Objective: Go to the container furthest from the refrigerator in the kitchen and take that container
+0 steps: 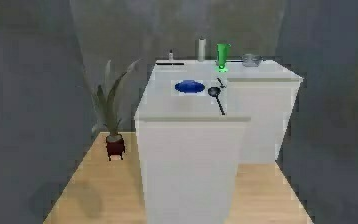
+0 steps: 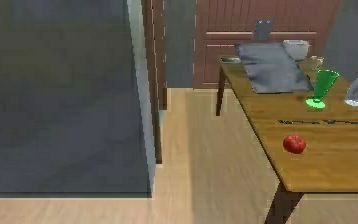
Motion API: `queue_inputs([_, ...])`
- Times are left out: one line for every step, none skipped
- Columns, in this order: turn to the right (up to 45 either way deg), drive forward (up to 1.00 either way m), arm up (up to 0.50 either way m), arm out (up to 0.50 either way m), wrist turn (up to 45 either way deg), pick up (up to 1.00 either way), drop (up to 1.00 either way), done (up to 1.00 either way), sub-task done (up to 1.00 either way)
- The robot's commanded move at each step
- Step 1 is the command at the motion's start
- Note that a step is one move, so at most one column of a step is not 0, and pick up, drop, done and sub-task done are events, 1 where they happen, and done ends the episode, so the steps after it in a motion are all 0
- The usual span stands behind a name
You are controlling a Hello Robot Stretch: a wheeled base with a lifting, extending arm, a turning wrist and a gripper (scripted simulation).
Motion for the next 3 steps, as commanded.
queue_inputs([45.0, 0.00, 0.00, 0.00, 0.0, 0.00, 0.00, 0.00, 0.00])
queue_inputs([0.0, 0.65, 0.00, 0.00, 0.0, 0.00, 0.00, 0.00, 0.00])
queue_inputs([-45.0, 0.00, 0.00, 0.00, 0.0, 0.00, 0.00, 0.00, 0.00])
